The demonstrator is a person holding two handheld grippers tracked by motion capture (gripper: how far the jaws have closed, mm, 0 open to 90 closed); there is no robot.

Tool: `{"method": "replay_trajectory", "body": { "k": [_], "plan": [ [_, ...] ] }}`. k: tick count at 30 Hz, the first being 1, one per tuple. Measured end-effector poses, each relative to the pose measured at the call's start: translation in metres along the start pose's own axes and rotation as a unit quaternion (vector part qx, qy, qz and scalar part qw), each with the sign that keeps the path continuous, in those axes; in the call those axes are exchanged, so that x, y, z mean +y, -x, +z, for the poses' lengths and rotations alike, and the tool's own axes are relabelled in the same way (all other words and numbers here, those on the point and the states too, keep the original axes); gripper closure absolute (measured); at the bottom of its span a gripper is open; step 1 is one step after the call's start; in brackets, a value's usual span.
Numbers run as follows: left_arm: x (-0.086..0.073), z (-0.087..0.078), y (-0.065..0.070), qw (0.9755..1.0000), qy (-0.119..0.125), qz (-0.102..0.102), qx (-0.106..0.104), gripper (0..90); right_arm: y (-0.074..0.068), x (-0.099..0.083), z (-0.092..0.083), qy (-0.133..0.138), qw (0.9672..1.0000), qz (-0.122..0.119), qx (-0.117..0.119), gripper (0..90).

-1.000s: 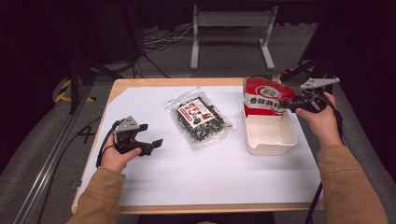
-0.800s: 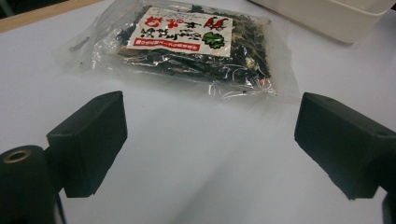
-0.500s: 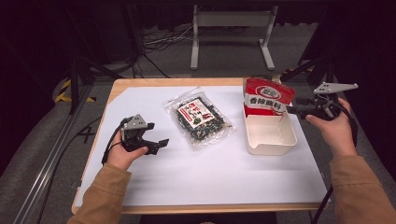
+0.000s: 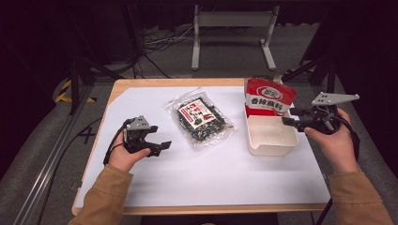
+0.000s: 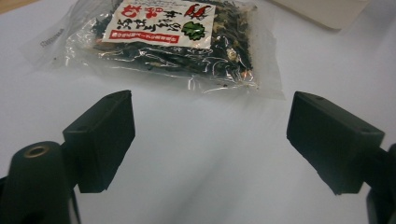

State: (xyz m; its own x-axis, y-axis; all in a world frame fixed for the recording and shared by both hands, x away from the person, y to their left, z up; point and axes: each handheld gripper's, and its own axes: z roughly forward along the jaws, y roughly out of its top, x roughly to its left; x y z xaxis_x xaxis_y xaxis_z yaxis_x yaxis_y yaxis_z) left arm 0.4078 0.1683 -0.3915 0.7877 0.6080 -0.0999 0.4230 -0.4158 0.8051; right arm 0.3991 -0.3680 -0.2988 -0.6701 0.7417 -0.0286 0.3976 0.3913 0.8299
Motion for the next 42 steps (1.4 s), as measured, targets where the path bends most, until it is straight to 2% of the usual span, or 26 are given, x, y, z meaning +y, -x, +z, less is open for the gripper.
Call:
{"method": "replay_trajectory", "body": {
  "k": [3,8,10,13,14,16,19,22,23,25,28,30,37,40,42],
  "plan": [
    [0.001,0.0,0.002,1.0,-0.004,0.002,-0.001,16.6,-0.012,-0.001,0.003,0.007,0.9999,0.0,0.015,46.8],
    [0.003,0.0,0.004,0.9999,-0.014,0.003,0.001,16.4,-0.033,-0.006,0.013,0.01,0.9991,-0.014,0.039,46.7],
    [0.004,0.002,0.006,0.9998,-0.021,-0.002,-0.003,18.7,-0.038,-0.006,0.015,0.014,0.9986,-0.017,0.049,46.5],
    [0.005,0.004,0.008,0.9997,-0.024,-0.001,-0.005,18.8,-0.044,-0.006,0.016,0.022,0.9979,-0.019,0.057,45.9],
    [0.006,0.006,0.009,0.9997,-0.025,0.002,-0.004,17.3,-0.049,-0.006,0.02,0.025,0.9975,-0.023,0.062,45.6],
    [0.007,0.008,0.012,0.9997,-0.023,0.005,-0.004,16.0,-0.053,-0.005,0.023,0.014,0.9973,-0.033,0.064,45.2],
    [0.009,0.014,0.014,0.9997,-0.024,0.009,-0.002,12.8,-0.057,-0.005,0.026,0.012,0.9968,-0.035,0.07,44.3],
    [0.01,0.016,0.014,0.9998,-0.022,0.002,0.0,11.4,-0.06,-0.005,0.028,0.01,0.9965,-0.038,0.074,44.1],
    [0.011,0.017,0.013,0.9998,-0.02,-0.007,0.001,11.3,-0.061,-0.006,0.03,0.008,0.9963,-0.038,0.077,44.0],
    [0.012,0.02,0.012,0.9998,-0.015,-0.013,0.007,11.1,-0.064,-0.008,0.034,0.001,0.9959,-0.042,0.08,43.8],
    [0.014,0.026,0.01,0.9993,-0.017,-0.013,0.029,10.9,-0.066,-0.01,0.038,-0.004,0.9956,-0.045,0.082,43.0],
    [0.015,0.03,0.007,0.9988,-0.014,-0.023,0.041,11.5,-0.068,-0.01,0.04,-0.006,0.9955,-0.046,0.083,42.6],
    [0.023,0.034,-0.001,0.9978,-0.016,-0.038,0.051,13.5,-0.072,-0.009,0.041,-0.005,0.995,-0.049,0.087,41.7],
    [0.03,0.036,-0.009,0.9967,-0.018,-0.044,0.065,13.3,-0.073,-0.01,0.041,-0.004,0.995,-0.05,0.087,41.7],
    [0.034,0.037,-0.015,0.9963,-0.019,-0.053,0.066,12.9,-0.073,-0.01,0.041,-0.004,0.9949,-0.052,0.087,41.6]
  ]
}}
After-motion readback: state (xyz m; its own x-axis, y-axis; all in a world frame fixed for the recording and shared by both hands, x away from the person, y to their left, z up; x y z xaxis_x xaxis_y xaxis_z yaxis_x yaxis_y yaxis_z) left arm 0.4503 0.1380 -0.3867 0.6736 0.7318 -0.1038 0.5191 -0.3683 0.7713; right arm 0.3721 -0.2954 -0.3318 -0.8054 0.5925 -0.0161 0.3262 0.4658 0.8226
